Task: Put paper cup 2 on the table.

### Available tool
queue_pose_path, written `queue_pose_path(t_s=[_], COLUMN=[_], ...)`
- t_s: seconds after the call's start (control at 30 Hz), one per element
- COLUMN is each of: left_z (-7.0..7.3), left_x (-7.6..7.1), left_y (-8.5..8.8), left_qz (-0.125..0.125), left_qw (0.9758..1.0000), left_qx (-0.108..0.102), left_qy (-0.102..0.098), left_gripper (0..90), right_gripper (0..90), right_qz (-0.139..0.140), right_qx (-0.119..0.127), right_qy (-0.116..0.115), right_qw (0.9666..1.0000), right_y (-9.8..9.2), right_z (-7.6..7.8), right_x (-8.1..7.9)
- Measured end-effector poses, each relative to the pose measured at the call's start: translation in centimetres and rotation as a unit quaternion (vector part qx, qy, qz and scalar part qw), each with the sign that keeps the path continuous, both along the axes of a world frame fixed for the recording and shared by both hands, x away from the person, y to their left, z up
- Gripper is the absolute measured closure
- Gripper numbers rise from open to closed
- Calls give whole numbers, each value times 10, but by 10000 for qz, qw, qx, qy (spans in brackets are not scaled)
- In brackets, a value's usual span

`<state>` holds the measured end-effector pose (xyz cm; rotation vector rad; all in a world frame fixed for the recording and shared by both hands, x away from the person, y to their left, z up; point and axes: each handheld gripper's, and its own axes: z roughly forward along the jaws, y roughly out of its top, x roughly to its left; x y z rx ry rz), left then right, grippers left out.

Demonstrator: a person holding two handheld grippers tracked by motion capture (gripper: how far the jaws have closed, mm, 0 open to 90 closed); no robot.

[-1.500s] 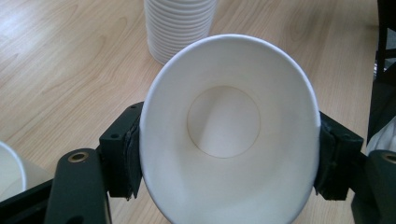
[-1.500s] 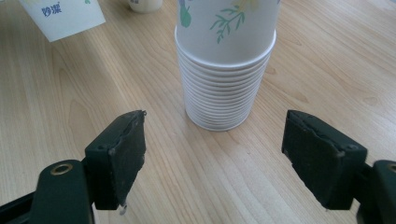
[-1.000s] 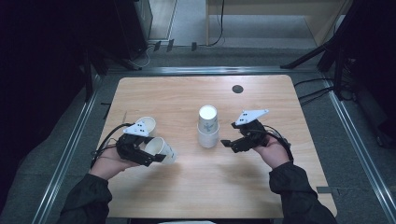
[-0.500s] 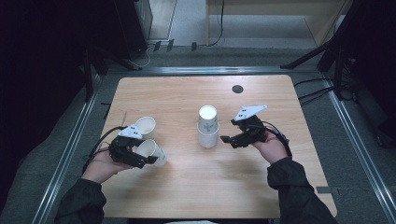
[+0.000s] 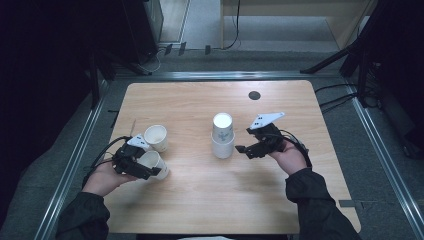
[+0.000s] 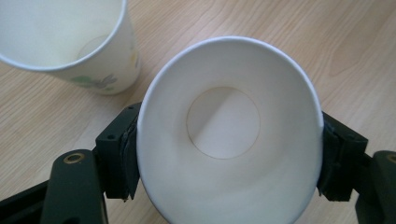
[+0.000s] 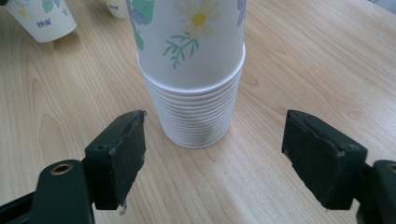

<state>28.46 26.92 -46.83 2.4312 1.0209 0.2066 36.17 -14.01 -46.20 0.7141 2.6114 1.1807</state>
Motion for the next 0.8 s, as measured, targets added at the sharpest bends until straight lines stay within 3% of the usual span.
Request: queue_pose_path(t_s=[0.13,0.37,0.8], left_z=[-2,-6,-8], left_x=[1,1,2], left_y=[1,-2,-5], left_qz=[97,47,32], left_qw=[9997,9993,9989], left_qx=[212,380,465], left_qy=[-20,6,42], left_gripper=[242,239,219], right_gripper=[218,218,218], right_qz=[27,36,49], right_qx=[-26,-27,-44], right_qy=[-17,-5,12], right_qw=[10000,10000,10000], right_y=[1,1,2], right_z=[-1,-1,-1], right_x=[0,0,-1])
